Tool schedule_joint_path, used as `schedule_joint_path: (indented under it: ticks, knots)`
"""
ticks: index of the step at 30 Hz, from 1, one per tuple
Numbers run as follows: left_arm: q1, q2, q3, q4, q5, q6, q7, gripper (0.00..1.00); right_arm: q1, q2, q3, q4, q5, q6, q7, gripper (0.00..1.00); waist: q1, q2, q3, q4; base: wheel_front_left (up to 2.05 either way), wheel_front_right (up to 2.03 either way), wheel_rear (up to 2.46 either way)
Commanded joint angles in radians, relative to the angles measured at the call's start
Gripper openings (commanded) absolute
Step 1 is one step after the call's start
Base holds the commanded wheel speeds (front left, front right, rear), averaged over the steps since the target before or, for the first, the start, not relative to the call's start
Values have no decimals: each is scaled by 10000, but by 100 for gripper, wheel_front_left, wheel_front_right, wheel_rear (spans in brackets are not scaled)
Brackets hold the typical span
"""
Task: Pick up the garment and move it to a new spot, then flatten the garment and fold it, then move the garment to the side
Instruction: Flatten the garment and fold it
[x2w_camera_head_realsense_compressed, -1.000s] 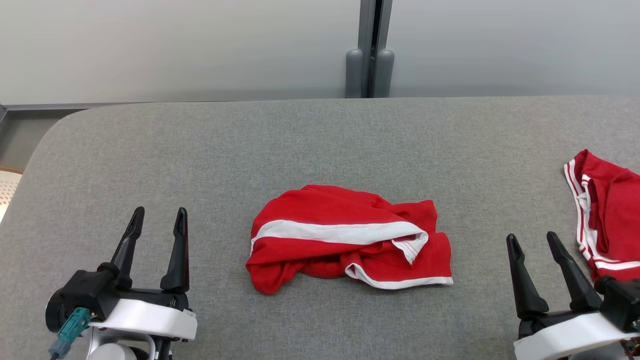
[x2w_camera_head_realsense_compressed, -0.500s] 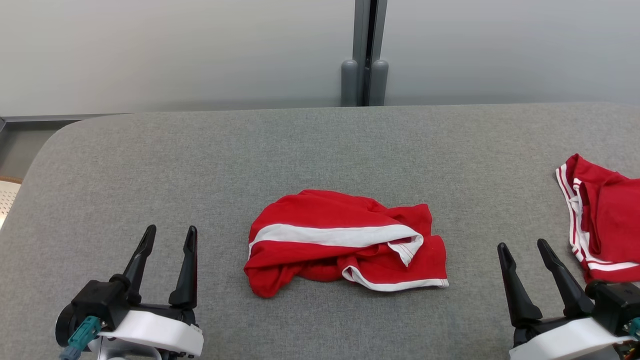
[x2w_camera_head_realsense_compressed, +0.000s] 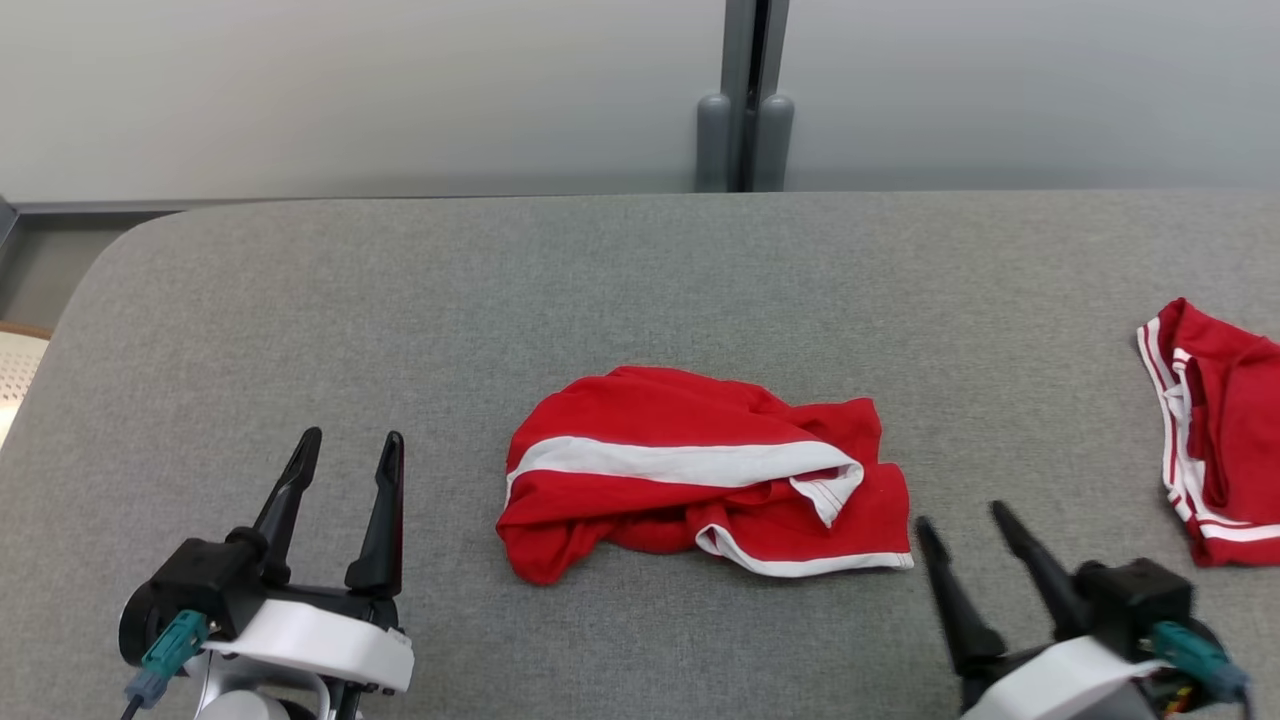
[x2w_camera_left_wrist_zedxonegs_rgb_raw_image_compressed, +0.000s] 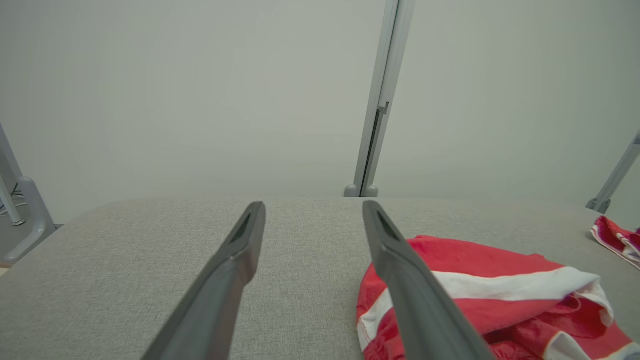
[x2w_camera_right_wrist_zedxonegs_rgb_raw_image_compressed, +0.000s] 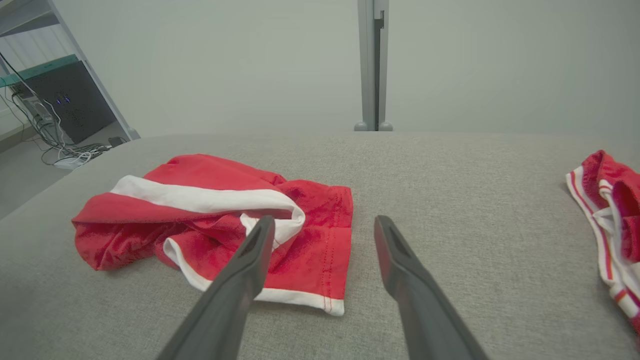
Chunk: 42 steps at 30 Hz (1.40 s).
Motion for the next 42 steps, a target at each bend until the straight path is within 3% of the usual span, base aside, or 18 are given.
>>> schedule_joint_path:
  ticks: [1, 6, 11, 14, 22, 33, 37, 42]
  knots:
    - [-191, 19, -1, 21, -32, -51, -41, 100, -172, -6, 144, 122, 15, 0, -48, 100, 0, -1, 130, 114, 0, 0, 0]
    - [-530, -124, -117, 160, -24, -119, -143, 100, -953, 107, 1161, 1397, -146, 0, -130, 100, 0, -1, 545, 391, 0, 0, 0]
    - [-845, -327, -178, 358, -64, -218, -277, 100, -1894, 322, 1240, 2808, -511, 0, -665, 100, 0, -1, 943, 613, 0, 0, 0]
    - [-944, -377, -163, 452, -25, -241, -357, 100, -2011, 450, 830, 2948, -524, 0, -1117, 0, 0, -1, 1058, 650, 0, 0, 0]
    - [-1117, -408, 30, 495, 84, -281, -429, 100, -1917, 169, -46, 2154, -412, 0, -1788, 0, 0, -1, 1298, 405, 0, 0, 0]
    - [-1287, -523, 190, 464, 229, -407, -451, 100, -1724, -1076, -1469, 926, -404, -2, -1562, 0, 0, -1, 1512, 161, 0, 0, 0]
    - [-1280, -594, 261, 470, 290, -475, -452, 100, -1570, -1501, -1501, 1143, -345, 0, -1427, 0, 0, -1, 1599, 82, 0, 0, 0]
    - [-1341, -680, 316, 515, 379, -571, -453, 100, -1429, -1660, -982, 2292, -172, -2, -1434, 0, 0, -1, 1684, 26, 0, 0, 0]
